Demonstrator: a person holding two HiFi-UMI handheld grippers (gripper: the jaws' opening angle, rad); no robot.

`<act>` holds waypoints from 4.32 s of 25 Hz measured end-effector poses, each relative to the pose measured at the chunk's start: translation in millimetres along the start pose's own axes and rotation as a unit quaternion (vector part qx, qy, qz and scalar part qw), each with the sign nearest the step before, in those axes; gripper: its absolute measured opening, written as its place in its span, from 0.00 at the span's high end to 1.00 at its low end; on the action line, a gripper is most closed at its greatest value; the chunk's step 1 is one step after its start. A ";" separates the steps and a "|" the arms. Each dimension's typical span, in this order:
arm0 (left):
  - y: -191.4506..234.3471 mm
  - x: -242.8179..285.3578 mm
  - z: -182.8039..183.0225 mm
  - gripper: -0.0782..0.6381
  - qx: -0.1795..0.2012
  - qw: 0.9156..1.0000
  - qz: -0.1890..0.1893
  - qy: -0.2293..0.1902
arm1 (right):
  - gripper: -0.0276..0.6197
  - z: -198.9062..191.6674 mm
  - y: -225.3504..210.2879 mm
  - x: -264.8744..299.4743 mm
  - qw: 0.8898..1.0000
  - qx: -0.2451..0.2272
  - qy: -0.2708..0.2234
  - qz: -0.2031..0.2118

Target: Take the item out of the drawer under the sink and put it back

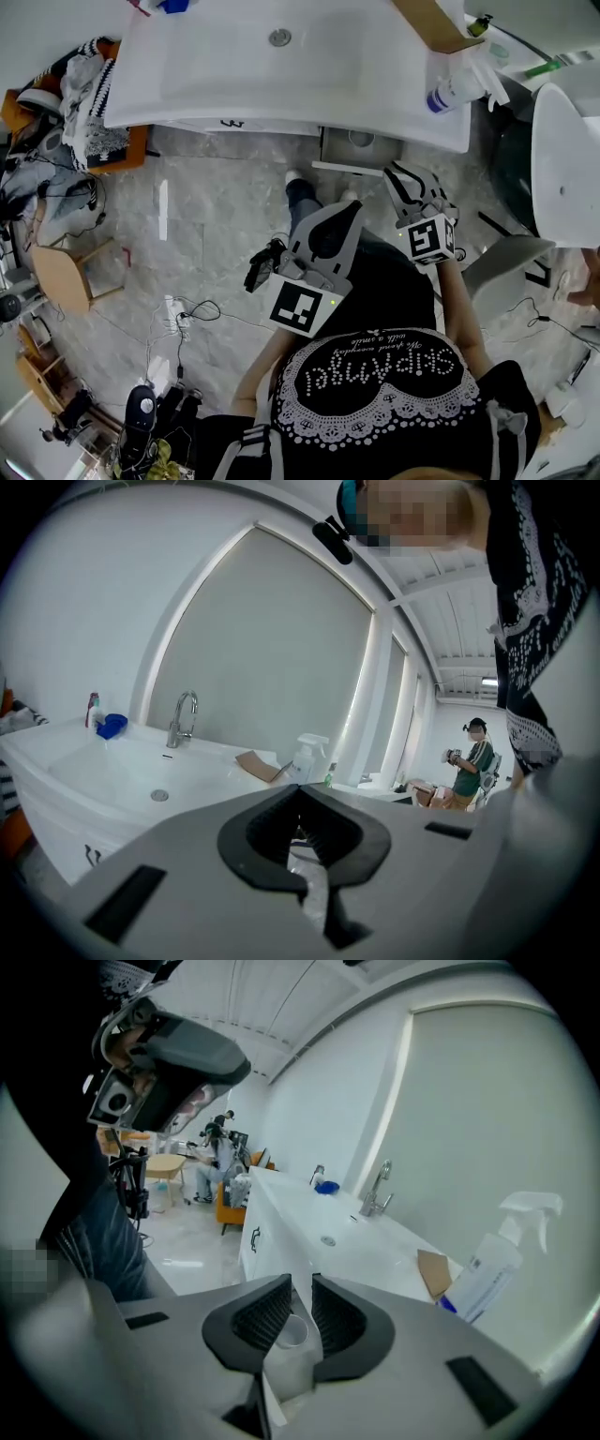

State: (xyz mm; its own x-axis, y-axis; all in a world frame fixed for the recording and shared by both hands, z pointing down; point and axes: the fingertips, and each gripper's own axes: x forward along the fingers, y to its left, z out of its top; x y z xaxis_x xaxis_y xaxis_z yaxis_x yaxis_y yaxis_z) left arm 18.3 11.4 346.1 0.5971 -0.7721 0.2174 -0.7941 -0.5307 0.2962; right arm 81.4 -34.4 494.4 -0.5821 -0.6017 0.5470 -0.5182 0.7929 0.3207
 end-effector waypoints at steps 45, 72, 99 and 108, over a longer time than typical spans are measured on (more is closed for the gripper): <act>54.9 -32.3 -24.9 0.89 -0.082 0.991 0.086 0.063 | 0.83 -152.3 63.6 179.8 0.959 -0.079 0.231 0.147; 84.1 -34.1 -32.3 0.89 -0.120 0.984 0.110 0.076 | 0.92 -192.9 67.5 211.1 0.925 -0.081 0.332 0.169; 40.5 -37.8 -14.9 0.89 -0.078 0.994 0.068 0.016 | 0.92 -150.6 59.6 152.7 0.956 -0.100 0.247 0.122; 26.9 -31.7 -7.2 0.89 -0.061 0.997 0.048 -0.005 | 0.92 -116.3 55.9 116.0 0.975 -0.051 0.199 0.084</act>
State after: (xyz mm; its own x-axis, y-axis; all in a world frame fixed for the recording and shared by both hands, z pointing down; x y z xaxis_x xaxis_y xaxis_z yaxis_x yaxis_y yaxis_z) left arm -21.1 24.2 353.9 0.5166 -0.8215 0.2414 -0.8279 -0.4074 0.3854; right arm 57.8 -48.7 665.6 -0.3529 -0.3928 0.8492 -0.3589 0.8950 0.2649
